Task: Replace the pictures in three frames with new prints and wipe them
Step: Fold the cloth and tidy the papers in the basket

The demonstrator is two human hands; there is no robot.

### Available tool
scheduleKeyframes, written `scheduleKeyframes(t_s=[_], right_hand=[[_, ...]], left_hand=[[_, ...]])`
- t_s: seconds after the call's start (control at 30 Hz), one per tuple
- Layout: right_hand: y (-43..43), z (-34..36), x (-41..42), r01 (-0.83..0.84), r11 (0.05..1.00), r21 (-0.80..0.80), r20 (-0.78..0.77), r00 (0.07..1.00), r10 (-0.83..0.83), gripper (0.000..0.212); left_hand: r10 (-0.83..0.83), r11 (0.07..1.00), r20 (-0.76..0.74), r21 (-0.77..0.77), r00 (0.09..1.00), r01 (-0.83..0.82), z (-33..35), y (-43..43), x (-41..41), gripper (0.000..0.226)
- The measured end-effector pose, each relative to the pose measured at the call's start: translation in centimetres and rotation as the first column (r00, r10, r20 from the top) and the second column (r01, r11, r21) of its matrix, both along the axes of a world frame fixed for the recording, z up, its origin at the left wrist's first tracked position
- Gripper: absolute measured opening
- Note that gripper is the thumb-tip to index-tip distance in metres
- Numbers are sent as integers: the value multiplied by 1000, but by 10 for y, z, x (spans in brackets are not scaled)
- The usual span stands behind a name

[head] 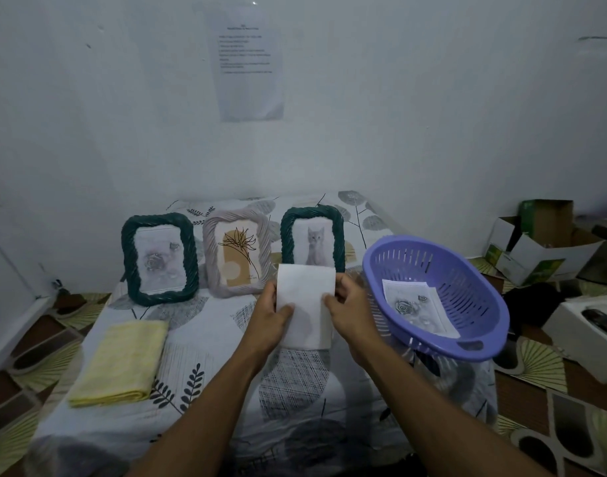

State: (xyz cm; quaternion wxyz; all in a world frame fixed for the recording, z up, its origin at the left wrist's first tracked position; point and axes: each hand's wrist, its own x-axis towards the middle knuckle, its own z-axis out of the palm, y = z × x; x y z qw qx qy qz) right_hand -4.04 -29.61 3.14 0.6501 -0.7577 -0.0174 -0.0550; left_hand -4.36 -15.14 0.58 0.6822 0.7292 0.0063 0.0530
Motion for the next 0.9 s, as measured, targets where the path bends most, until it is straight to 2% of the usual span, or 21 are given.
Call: scheduleKeyframes(t_s=[0.13, 0.33, 0.43, 0.5, 0.57, 0.67, 0.77, 0.83, 0.9], right_hand=[[1, 1, 4, 20, 1000, 5, 18, 1000, -20, 23], [1, -9, 1, 4, 999, 37, -11, 1000, -4, 31], [3, -4, 1, 2, 997, 74, -16, 1000, -1, 31], [4, -1, 3, -1, 995, 98, -35, 999, 4, 29], [5, 1, 5, -21, 989, 145, -59, 998, 29, 25], [3, 9, 4, -142, 936, 321, -81, 981, 177, 18], [1, 13, 2, -209, 894, 396, -87, 961, 263, 41], [2, 14, 2, -185, 900, 394, -110, 963, 246, 47], [4, 13, 3, -157, 941, 298, -86, 978, 190, 36]], left_hand=[[22, 999, 64, 39, 998, -25, 4, -5, 3, 34], [-9, 988, 99, 151, 995, -7, -8, -9, -1, 47], [125, 958, 165, 235, 978, -162, -5, -13, 1, 43], [242, 870, 309, 350, 920, -347, -3, -13, 3, 42], [191, 831, 389, 424, 901, -359, 0, -13, 4, 30], [52, 922, 298, 352, 953, -160, 8, -13, -1, 18], [-14, 983, 242, 181, 970, -31, 17, -14, -11, 23], [32, 985, 243, 159, 969, -73, 20, -12, -13, 23], [111, 969, 240, 191, 964, -159, 23, -8, -9, 15]])
